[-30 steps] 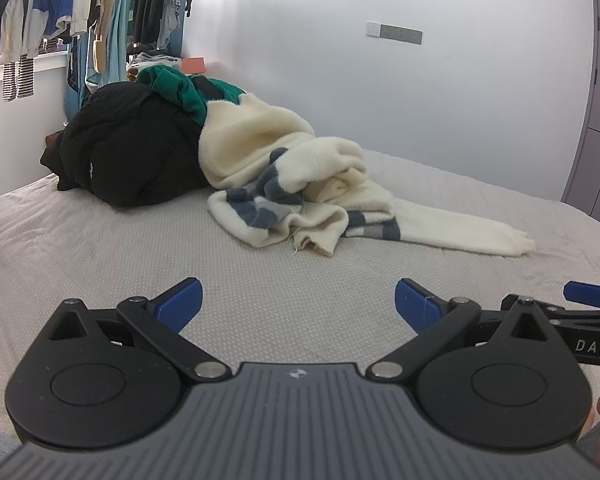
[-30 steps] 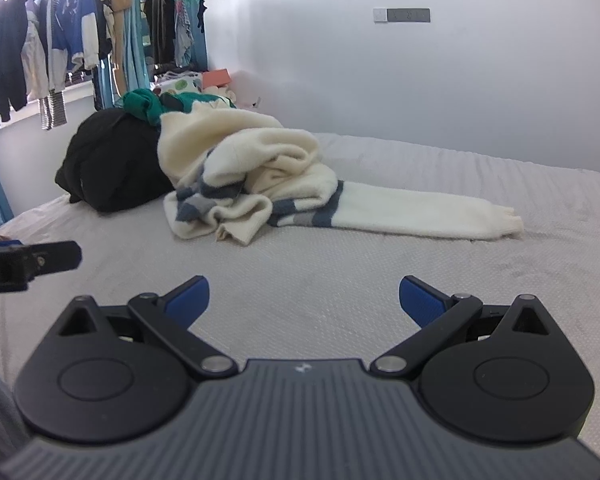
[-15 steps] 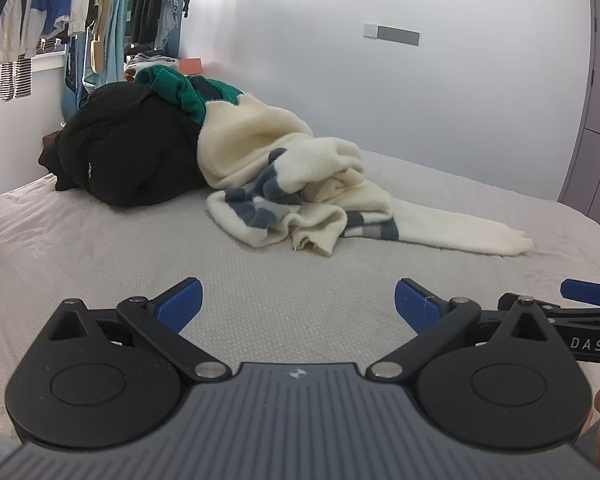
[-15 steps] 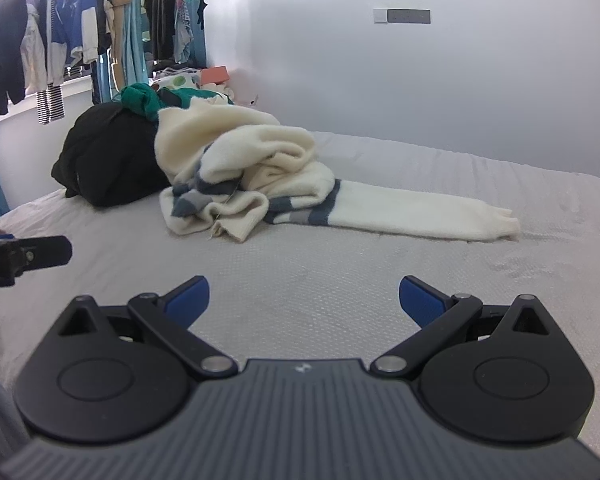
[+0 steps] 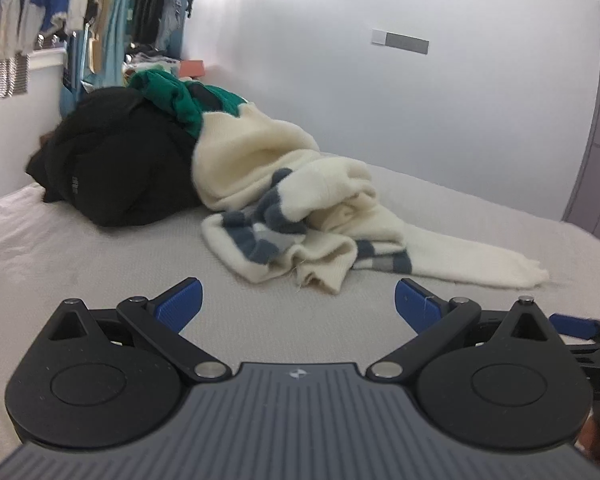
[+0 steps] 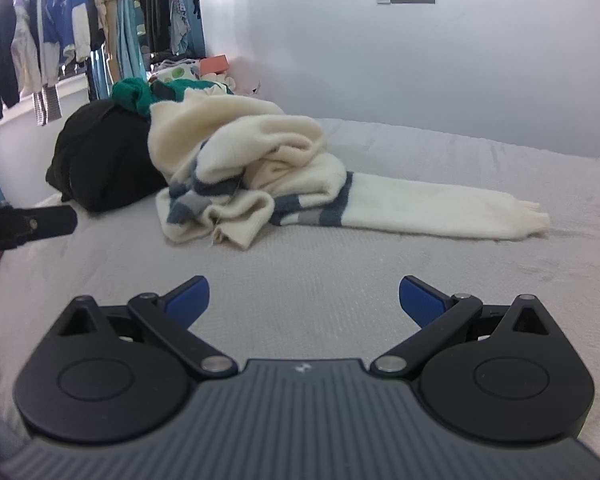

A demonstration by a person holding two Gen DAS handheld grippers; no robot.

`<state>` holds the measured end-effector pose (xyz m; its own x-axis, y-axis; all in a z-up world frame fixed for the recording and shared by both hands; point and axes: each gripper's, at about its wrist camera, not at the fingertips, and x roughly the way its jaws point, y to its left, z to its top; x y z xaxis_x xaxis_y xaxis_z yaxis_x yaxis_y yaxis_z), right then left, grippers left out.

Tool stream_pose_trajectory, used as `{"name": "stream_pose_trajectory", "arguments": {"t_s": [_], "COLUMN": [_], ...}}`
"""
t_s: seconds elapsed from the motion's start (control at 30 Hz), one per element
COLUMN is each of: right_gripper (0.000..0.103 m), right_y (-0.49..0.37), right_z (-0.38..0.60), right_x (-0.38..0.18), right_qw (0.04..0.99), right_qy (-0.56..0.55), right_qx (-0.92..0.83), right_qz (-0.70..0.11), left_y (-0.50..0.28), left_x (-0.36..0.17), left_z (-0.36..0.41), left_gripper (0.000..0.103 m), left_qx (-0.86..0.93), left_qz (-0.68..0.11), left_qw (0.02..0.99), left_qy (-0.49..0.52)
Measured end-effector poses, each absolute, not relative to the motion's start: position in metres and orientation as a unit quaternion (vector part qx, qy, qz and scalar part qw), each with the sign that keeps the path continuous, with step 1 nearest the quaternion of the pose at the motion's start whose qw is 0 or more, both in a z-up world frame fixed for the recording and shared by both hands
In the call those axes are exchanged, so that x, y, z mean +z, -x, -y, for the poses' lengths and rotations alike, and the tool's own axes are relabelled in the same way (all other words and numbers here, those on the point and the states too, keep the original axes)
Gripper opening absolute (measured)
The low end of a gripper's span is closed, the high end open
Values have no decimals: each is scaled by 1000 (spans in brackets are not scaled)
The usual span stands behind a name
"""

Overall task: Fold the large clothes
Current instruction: 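Move the left tool to the sweater's striped cuff and close on it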

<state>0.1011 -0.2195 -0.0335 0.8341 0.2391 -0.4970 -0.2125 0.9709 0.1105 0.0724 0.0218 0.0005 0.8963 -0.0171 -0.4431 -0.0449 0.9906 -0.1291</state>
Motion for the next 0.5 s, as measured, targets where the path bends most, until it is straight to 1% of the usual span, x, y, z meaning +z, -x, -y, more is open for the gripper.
{"name": "stream_pose_trajectory", "arguments": {"t_s": [0.1, 0.2, 0.3, 0.5], "right_gripper": [103, 103, 103, 103], "right_y": [-119, -139, -164, -212], "right_z": [219, 217, 218, 207], "right_x": [-35, -37, -42, -64], "right_qw": [956, 958, 955, 955], "right_qy": [-37, -30, -48, -49], "right_qx": [115, 95, 93, 85], "right_qz": [-268, -268, -278, -280], "left_y": [-95, -118, -143, -192], "left_x": [0, 1, -2, -32], "left_z": [-29, -38, -45, -57], "left_gripper": [103, 103, 103, 103], "left_qx": [-1, 15, 20, 14], "left_qz": [-230, -226, -221, -219], "left_qw": [970, 972, 974, 974], "left_qy": [75, 63, 50, 50]}}
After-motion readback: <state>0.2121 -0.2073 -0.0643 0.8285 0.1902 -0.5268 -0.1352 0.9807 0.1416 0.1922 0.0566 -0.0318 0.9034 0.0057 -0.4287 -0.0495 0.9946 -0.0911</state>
